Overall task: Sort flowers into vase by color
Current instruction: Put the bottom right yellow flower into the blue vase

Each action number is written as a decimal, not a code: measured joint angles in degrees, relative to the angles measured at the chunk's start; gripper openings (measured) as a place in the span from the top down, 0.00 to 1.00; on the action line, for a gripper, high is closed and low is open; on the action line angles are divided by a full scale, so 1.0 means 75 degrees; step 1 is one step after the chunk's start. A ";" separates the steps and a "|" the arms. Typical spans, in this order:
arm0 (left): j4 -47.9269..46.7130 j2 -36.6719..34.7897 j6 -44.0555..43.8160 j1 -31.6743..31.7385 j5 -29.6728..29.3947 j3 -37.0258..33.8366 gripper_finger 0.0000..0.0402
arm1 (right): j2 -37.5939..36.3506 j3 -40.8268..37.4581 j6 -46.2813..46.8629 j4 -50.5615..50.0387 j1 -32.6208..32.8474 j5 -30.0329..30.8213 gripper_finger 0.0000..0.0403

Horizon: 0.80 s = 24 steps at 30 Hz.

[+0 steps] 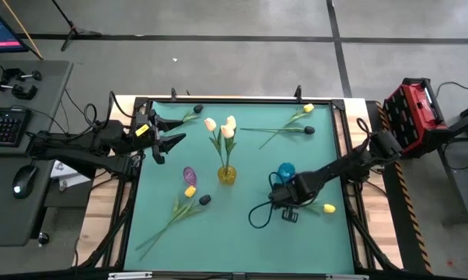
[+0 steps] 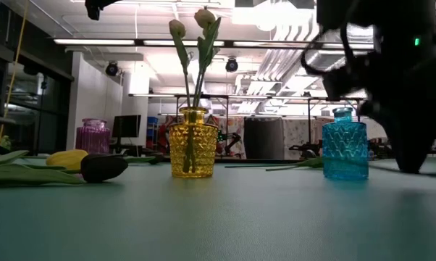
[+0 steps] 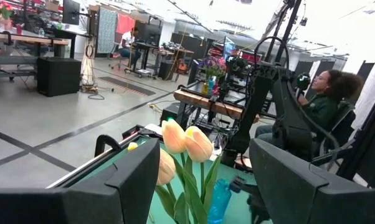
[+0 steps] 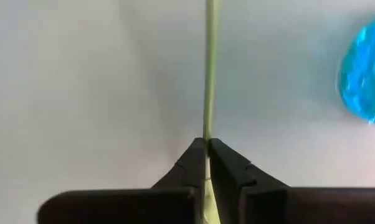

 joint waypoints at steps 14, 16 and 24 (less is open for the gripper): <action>0.0000 0.0000 0.0009 0.0000 0.0000 0.0000 0.41 | 0.0008 0.1295 -0.5558 -0.0358 0.1142 -0.0182 1.00; 0.0000 0.0001 0.0009 0.0000 -0.0003 0.0000 0.41 | 0.0055 0.1292 -0.5850 -0.0643 0.1262 -0.0184 1.00; -0.0003 0.0000 0.0013 0.0000 -0.0003 0.0000 0.41 | 0.0261 0.1284 -0.5570 -0.0840 0.1520 -0.0130 0.98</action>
